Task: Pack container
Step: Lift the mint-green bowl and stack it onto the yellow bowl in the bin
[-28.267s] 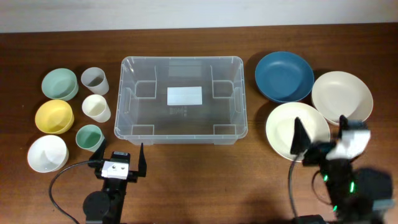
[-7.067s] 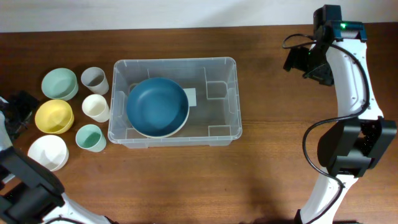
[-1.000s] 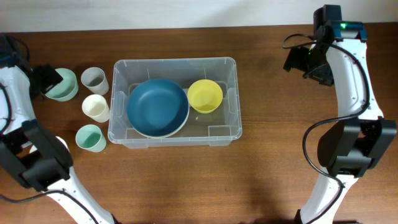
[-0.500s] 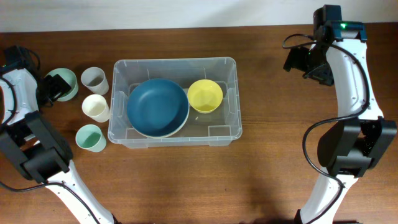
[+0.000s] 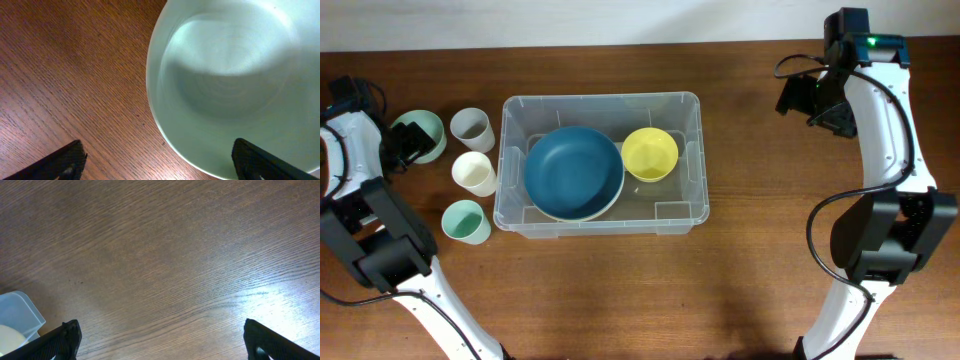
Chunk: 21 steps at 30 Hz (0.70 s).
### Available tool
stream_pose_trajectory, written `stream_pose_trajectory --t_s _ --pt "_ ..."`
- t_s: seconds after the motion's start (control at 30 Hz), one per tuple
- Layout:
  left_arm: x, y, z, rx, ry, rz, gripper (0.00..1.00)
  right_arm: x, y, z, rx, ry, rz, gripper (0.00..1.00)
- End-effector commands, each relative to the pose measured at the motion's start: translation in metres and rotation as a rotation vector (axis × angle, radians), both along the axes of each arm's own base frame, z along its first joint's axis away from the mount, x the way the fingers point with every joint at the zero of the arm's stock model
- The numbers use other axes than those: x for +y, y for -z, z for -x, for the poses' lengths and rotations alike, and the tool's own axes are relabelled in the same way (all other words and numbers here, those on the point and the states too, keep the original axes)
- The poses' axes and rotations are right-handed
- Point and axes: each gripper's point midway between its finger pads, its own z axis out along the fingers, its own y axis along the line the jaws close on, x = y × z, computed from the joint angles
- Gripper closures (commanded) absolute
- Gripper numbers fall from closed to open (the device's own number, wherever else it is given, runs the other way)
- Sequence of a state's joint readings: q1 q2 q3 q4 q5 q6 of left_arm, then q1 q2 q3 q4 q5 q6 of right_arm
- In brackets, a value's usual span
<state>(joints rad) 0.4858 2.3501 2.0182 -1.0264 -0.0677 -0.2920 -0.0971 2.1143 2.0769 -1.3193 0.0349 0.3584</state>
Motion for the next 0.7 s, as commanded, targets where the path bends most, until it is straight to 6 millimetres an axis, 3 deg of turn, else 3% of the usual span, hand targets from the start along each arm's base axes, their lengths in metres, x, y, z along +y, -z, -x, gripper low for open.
stream_pose_trajectory --t_s 0.0,0.23,0.33,0.57,0.67 --pt "-0.0001 0.0135 0.0021 0.019 -0.012 0.012 0.05 -0.0005 -0.0001 0.0007 0.001 -0.005 0.001 0.01" --pt "0.0002 0.0147 0.0013 0.017 -0.012 0.011 0.11 -0.0005 -0.0001 0.0007 0.001 -0.005 0.001 0.01" --pt "0.0006 0.0146 0.0006 0.014 -0.012 0.010 0.24 -0.0005 -0.0001 0.0007 0.001 -0.005 0.001 0.01" --pt "0.0009 0.0146 0.0001 0.012 -0.012 0.008 0.66 -0.0005 -0.0001 0.0007 0.001 -0.005 0.001 0.01" --pt "0.0012 0.0144 -0.0003 0.010 -0.012 0.007 0.78 -0.0004 -0.0001 0.0007 0.001 -0.005 0.000 0.01"
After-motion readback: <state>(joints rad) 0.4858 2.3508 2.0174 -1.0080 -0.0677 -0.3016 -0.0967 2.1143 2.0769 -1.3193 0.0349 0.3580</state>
